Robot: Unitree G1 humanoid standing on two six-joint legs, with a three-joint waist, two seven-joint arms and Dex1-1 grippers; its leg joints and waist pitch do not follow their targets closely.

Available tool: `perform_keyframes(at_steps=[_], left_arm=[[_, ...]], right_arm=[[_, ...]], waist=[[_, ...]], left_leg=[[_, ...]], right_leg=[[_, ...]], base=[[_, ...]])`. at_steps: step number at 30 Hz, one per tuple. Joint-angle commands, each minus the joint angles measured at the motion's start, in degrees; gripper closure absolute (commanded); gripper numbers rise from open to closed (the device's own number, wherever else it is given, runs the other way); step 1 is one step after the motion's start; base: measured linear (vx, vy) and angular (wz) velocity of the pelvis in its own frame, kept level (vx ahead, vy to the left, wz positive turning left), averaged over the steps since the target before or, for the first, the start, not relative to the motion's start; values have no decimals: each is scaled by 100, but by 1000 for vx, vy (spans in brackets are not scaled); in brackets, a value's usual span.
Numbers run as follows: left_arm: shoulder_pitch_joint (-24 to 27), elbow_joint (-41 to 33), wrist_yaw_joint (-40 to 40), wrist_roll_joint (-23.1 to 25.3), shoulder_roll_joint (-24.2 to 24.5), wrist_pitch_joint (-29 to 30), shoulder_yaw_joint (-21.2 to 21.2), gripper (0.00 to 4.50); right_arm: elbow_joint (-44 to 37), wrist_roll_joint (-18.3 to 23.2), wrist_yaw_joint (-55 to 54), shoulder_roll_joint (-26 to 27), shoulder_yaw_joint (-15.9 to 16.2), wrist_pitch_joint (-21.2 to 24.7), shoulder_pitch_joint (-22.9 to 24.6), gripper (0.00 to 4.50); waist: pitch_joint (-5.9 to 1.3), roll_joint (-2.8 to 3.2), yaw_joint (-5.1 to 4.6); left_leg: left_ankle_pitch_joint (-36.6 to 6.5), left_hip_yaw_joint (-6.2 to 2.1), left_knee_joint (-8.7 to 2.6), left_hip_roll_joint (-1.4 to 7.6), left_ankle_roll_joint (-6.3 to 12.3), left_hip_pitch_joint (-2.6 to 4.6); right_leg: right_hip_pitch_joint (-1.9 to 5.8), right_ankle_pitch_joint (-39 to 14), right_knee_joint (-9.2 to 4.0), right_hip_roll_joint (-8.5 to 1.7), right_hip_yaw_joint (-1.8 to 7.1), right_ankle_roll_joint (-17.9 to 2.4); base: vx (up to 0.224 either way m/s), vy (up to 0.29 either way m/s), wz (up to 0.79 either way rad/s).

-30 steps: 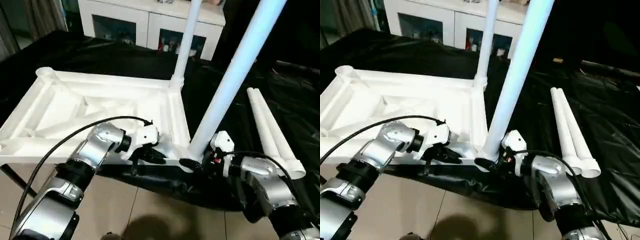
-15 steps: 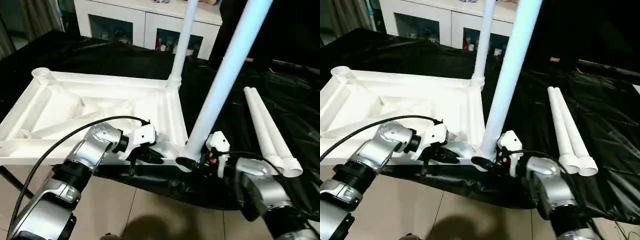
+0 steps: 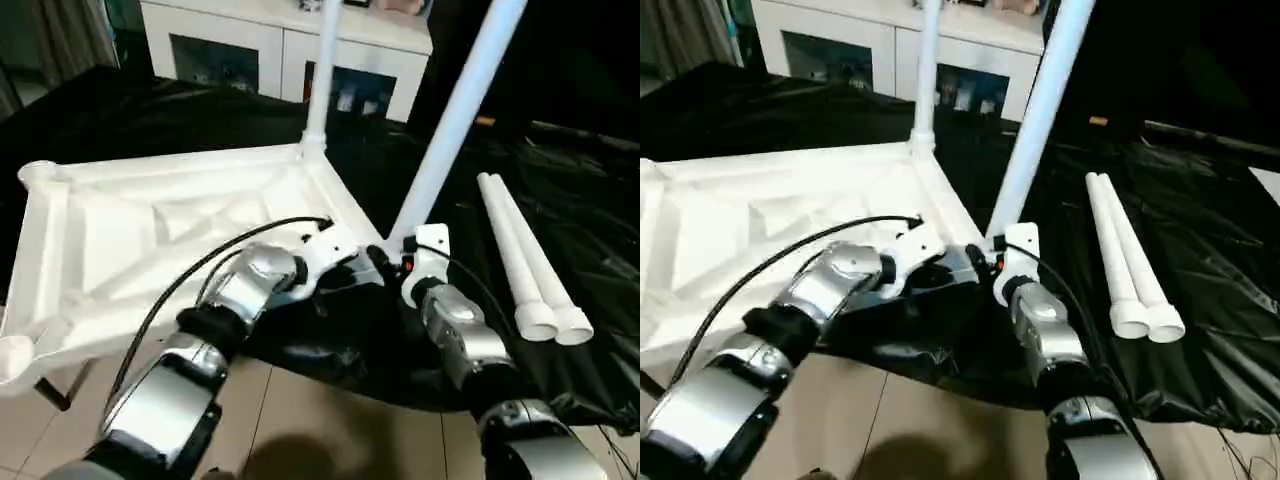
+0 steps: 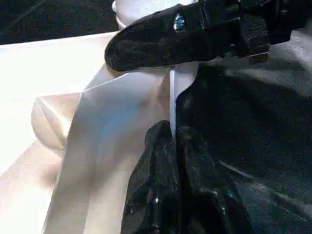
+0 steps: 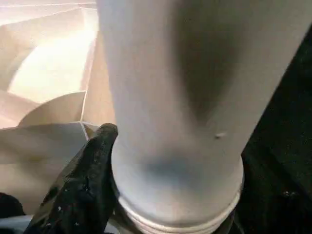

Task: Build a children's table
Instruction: Rotate leg to tighten

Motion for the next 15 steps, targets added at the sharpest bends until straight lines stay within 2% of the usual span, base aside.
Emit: perform_keyframes(at_steps=[1, 3, 8, 11, 12, 15], left_arm=[[-87, 131, 63, 66, -155, -105, -29, 450], [-87, 155, 8, 93, -125, -149, -53, 450], [74, -19, -490, -15, 130, -234, -68, 450], [335, -367, -1369, -178, 457, -458, -149, 450], [421, -492, -1670, -246, 549, -579, -174, 450], [611, -825, -2287, -379, 796, -645, -253, 450]], right_arm=[[149, 271, 286, 163, -217, -4, -33, 176], [76, 346, 528, 176, -245, -43, 0, 120], [-261, 257, 1183, -130, -15, -232, 282, 74], [-776, 299, 2153, -573, 181, -21, 595, 69], [-939, 306, 2430, -695, 233, 33, 689, 69], [-1356, 362, 3083, -1009, 369, 175, 926, 69]], waist=[[-357, 74, 7], [-369, 61, 22], [-377, 44, 49], [-386, 48, 71], [-377, 39, 70], [-395, 51, 90]], left_leg=[[-2242, 8, -378, 5, 24, 72], [-2084, 20, -378, 13, 72, 56], [-1855, 42, -369, 15, 179, 45], [-1670, 38, -374, 19, 245, 21], [-1549, 52, -368, 25, 314, 25], [-1417, 59, -360, 45, 350, 31]], right_leg=[[178, -2319, -564, -319, 191, -722], [204, -1973, -522, -313, 203, -817], [249, -1586, -482, -316, 204, -987], [298, -1462, -462, -319, 203, -990], [290, -1259, -454, -313, 214, -1088], [305, -961, -403, -306, 222, -1183]], base=[[0, 0, 0], [0, 0, 0], [0, 0, 0], [0, 0, 0], [0, 0, 0], [0, 0, 0]])
